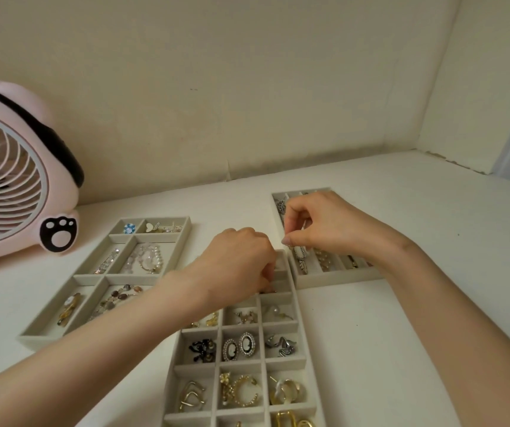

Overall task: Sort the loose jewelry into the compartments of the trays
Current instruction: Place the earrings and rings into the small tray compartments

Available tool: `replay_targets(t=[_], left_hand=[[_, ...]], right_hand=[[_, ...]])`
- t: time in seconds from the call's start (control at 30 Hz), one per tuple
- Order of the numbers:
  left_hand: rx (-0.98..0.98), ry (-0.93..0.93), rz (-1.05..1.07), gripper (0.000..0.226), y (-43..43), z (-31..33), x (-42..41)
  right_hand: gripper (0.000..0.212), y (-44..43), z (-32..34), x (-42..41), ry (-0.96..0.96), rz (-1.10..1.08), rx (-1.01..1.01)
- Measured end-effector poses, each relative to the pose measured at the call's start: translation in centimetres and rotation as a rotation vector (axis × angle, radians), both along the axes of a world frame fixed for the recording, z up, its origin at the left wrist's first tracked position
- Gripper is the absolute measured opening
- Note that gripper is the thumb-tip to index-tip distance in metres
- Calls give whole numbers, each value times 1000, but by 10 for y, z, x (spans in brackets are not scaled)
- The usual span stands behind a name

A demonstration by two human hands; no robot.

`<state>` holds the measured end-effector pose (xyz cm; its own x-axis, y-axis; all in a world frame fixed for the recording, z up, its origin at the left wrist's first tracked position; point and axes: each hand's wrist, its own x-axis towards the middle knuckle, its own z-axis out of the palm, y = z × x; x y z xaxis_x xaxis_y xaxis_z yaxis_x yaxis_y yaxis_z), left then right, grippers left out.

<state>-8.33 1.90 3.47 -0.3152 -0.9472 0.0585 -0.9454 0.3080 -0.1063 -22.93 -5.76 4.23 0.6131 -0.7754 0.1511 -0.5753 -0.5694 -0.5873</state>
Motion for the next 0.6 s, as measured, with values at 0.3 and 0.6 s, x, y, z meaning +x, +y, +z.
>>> replay_targets(t=[0.3, 0.6], left_hand=[[23, 56, 33, 14, -3, -2, -4], [-73, 20, -15, 18, 1, -4, -8]], right_hand=[[17, 0, 0, 0, 7, 7, 4], [16, 1, -1, 2, 6, 5, 5]])
